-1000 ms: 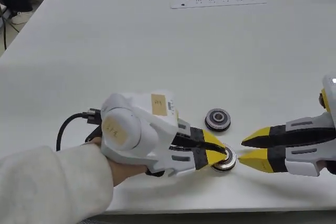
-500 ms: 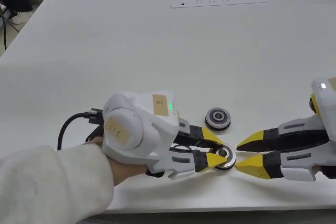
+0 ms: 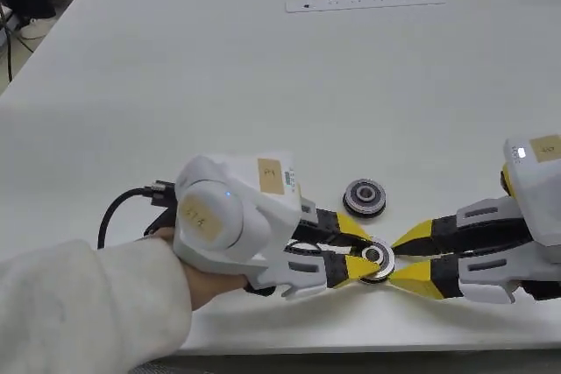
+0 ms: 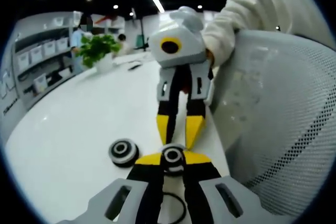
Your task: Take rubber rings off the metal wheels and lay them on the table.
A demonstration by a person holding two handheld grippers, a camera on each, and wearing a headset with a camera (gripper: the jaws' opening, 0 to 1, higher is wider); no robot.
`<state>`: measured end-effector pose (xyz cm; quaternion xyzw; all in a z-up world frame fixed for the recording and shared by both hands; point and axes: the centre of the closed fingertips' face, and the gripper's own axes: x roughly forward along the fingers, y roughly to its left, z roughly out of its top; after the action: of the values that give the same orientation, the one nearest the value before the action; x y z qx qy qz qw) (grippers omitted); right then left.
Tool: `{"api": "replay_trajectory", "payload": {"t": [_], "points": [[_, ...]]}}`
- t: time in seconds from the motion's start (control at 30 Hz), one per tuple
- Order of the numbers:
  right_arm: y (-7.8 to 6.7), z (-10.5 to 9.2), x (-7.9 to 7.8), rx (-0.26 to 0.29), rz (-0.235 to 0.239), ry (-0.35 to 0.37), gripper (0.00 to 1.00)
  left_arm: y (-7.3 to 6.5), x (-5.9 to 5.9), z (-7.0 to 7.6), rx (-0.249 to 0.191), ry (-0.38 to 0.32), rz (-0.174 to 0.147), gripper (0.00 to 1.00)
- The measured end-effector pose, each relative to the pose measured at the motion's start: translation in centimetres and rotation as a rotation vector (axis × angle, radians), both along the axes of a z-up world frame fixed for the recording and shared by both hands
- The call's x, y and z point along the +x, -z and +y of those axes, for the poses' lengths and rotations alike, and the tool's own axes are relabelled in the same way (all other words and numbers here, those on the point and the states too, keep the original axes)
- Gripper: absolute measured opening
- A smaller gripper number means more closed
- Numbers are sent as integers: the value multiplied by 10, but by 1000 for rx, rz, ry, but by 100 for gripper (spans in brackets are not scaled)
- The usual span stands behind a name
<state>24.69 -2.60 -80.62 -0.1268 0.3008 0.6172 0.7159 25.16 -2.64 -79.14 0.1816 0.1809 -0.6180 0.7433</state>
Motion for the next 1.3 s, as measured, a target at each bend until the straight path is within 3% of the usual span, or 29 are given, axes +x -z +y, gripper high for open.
{"api": "replay_trajectory", "payload": {"t": [0.13,0.2,0.43,0.57,0.9,0.93,1.03,1.3], "points": [[0,-1,-1,-4,-11,-7,12,0,0,1,-3,-4,2,14],[2,-6,3,-26,-38,0,1,0,0,1,-3,-4,2,14],[3,-4,2,-35,-48,6,0,0,-2,3,-4,-6,-1,14],[3,-6,4,-32,-8,54,0,0,-2,4,-3,-6,-8,14],[-3,-7,9,41,126,176,0,0,-3,4,-3,-8,-10,14],[-6,-5,8,71,170,203,0,0,-3,4,-3,-8,-10,14],[-9,-4,9,110,235,235,0,0,-3,4,-3,-10,-8,14],[-12,-2,9,126,266,249,0,0,-3,3,1,-4,-15,14]]}}
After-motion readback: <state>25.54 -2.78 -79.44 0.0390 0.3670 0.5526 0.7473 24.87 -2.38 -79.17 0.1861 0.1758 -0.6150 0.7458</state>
